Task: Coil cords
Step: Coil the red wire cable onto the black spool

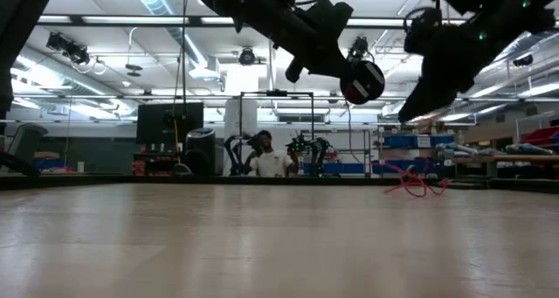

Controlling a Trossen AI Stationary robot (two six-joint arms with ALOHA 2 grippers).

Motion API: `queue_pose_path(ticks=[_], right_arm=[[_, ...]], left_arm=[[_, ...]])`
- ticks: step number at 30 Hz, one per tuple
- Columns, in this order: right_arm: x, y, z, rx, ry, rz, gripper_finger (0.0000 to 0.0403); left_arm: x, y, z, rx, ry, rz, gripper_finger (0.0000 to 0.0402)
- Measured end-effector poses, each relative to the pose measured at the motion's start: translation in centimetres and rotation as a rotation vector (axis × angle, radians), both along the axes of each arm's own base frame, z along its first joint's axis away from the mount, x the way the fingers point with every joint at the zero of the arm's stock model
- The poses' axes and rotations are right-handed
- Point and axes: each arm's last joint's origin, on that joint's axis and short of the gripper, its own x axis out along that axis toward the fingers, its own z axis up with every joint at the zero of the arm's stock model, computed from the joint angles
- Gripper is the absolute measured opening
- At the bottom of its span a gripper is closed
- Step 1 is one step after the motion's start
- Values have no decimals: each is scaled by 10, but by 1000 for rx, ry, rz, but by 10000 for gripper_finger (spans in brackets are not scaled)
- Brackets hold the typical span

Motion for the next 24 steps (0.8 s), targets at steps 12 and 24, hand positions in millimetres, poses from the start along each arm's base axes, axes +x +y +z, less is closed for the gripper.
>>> queue_pose_path(ticks=[12,24], right_arm=[[-5,-27,-7,284,-8,50,150],[-4,-33,-4,207,-40,93,149]], left_arm=[[-8,-15,36,120,-119,-52,1],[-3,-31,30,131,-182,-188,1]])
